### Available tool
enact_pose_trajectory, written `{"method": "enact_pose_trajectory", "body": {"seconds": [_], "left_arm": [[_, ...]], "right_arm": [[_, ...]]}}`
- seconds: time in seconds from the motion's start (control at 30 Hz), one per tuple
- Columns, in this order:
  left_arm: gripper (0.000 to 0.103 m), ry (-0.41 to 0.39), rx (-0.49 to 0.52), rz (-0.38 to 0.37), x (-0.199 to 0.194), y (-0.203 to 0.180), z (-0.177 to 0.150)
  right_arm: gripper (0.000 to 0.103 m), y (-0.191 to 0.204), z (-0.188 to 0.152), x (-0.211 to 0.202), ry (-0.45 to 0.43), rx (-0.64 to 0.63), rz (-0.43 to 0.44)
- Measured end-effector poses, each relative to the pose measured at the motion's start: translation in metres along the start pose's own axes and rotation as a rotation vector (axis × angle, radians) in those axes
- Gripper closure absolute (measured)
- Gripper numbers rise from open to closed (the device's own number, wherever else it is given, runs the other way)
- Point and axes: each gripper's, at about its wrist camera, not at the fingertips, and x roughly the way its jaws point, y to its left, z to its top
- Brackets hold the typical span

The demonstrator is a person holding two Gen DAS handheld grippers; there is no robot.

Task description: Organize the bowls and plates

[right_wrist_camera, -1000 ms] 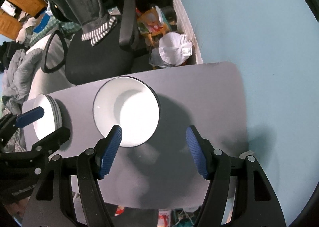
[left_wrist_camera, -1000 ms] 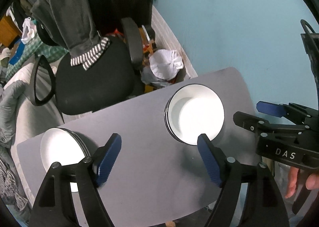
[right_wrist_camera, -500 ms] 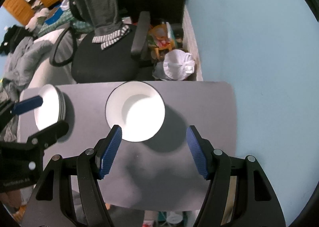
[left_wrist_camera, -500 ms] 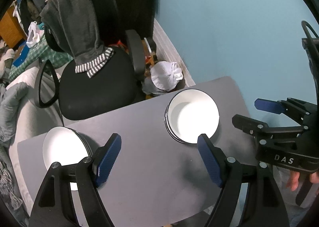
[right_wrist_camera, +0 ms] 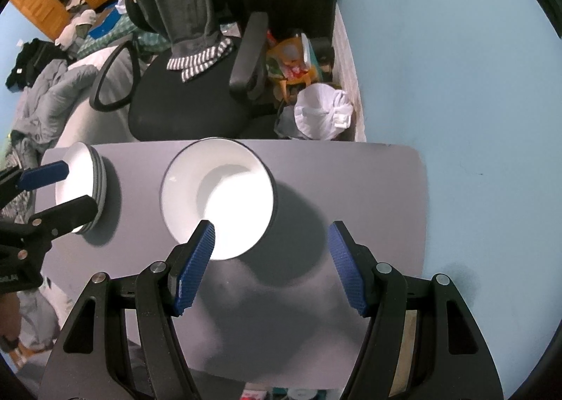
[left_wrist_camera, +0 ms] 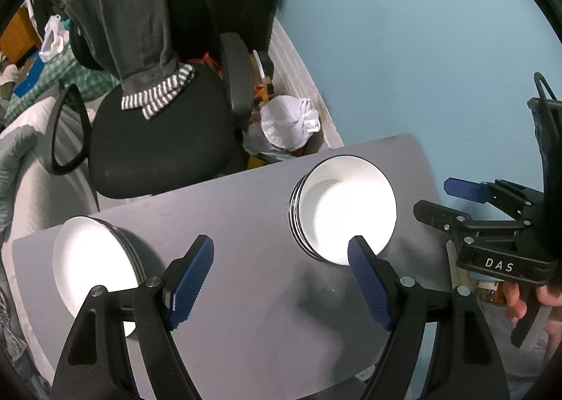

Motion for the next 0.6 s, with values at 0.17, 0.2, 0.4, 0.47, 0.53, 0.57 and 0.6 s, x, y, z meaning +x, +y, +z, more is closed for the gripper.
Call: {"method": "enact_pose_trajectory", "body": {"seconds": [0.17, 0.2, 0.4, 0.47, 0.53, 0.57, 0.6], "left_arm": [[0.023, 0.039, -0.007, -0.003, 0.028, 0.0, 0.005], [0.023, 0.045, -0.008, -0.004, 0.032, 0.001, 0.006], [0.023, 0.092, -0.023, -0.026, 0.059, 0.003, 0.012], [0.023, 0.11, -0.035, -0.044, 0.067, 0.005, 0.012], [0.025, 0.121, -0.047, -0.062, 0.075, 0.007, 0.014], [0.03, 0.127, -0.051, -0.074, 0.078, 0.008, 0.015], [0.031, 0.135, -0.055, -0.084, 0.08, 0.008, 0.016]], "right_arm": [[0.037, -0.012, 0.006, 0.02, 0.036, 0.013, 0.026], [0.037, -0.014, 0.006, 0.026, 0.046, 0.013, 0.03], [0.037, -0.019, 0.009, 0.051, 0.091, 0.003, 0.048], [0.037, -0.02, 0.01, 0.056, 0.097, 0.0, 0.066], [0.037, -0.02, 0.012, 0.062, 0.104, 0.0, 0.088], [0.037, -0.019, 0.013, 0.065, 0.111, -0.002, 0.1], [0.037, -0.019, 0.014, 0.068, 0.115, -0.004, 0.106]]}}
